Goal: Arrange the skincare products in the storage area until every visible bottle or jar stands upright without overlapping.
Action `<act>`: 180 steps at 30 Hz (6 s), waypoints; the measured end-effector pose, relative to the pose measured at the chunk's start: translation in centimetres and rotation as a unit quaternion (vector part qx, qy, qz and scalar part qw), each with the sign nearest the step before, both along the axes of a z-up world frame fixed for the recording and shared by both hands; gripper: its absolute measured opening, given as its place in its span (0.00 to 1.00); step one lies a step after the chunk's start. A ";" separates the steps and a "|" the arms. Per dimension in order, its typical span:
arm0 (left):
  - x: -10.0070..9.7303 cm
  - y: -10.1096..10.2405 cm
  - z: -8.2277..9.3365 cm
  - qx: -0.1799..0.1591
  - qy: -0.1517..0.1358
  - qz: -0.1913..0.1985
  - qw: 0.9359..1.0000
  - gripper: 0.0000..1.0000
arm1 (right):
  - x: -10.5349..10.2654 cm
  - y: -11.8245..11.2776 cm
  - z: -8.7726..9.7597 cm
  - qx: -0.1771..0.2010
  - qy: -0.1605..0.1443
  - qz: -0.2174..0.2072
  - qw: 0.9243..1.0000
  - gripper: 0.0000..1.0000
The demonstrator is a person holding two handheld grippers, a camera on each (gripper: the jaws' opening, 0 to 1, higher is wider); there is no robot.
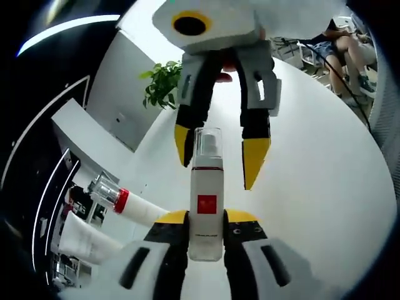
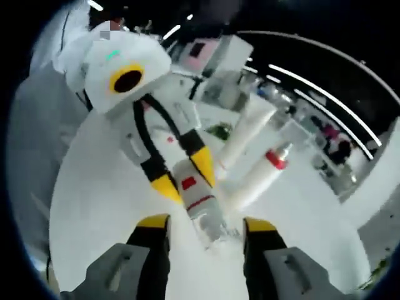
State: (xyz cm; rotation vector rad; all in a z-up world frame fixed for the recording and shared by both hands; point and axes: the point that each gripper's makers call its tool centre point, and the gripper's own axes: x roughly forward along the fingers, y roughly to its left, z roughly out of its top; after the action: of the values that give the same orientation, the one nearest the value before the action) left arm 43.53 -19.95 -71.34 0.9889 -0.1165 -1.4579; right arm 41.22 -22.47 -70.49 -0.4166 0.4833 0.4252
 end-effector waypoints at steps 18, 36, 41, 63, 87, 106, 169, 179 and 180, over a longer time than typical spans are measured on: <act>-1.3 -0.8 3.5 -0.116 0.091 0.021 0.989 0.22 | 1.4 -0.7 5.5 0.451 -0.082 -0.141 0.877 0.33; -0.8 -0.7 4.1 -0.186 0.214 0.089 0.955 0.21 | 2.7 0.9 7.7 0.441 -0.141 -0.149 0.874 0.20; -0.6 -0.6 4.1 -0.189 0.221 0.096 0.952 0.21 | 2.9 1.3 7.9 0.446 -0.144 -0.151 0.870 0.19; -2.1 -0.2 3.3 -0.152 0.280 0.008 0.948 0.36 | 2.3 4.1 9.8 0.357 -0.117 -0.012 0.927 0.15; -2.1 -0.5 2.1 -0.122 0.319 -0.076 0.937 0.28 | 2.8 6.1 7.8 0.298 -0.036 0.224 0.927 0.15; 1.5 -2.6 -0.1 -0.159 0.311 -0.018 0.937 0.23 | 6.2 4.1 5.3 0.283 -0.051 0.196 0.937 0.19; 5.2 -3.3 -4.8 -0.193 0.283 0.025 0.939 0.27 | 8.7 4.2 1.1 0.303 -0.028 0.214 0.928 0.21; 5.1 -3.4 -4.8 -0.193 0.276 0.021 0.941 0.32 | 7.9 4.6 0.8 0.296 -0.018 0.223 0.929 0.22; 5.1 -3.4 -4.8 -0.194 0.275 0.022 0.941 0.31 | 7.8 4.6 0.8 0.296 -0.018 0.224 0.928 0.23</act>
State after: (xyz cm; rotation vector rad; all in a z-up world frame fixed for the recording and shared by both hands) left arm 48.65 -23.37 -76.12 0.2434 0.0283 -1.5442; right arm 49.05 -17.83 -69.66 0.0618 0.1981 0.9733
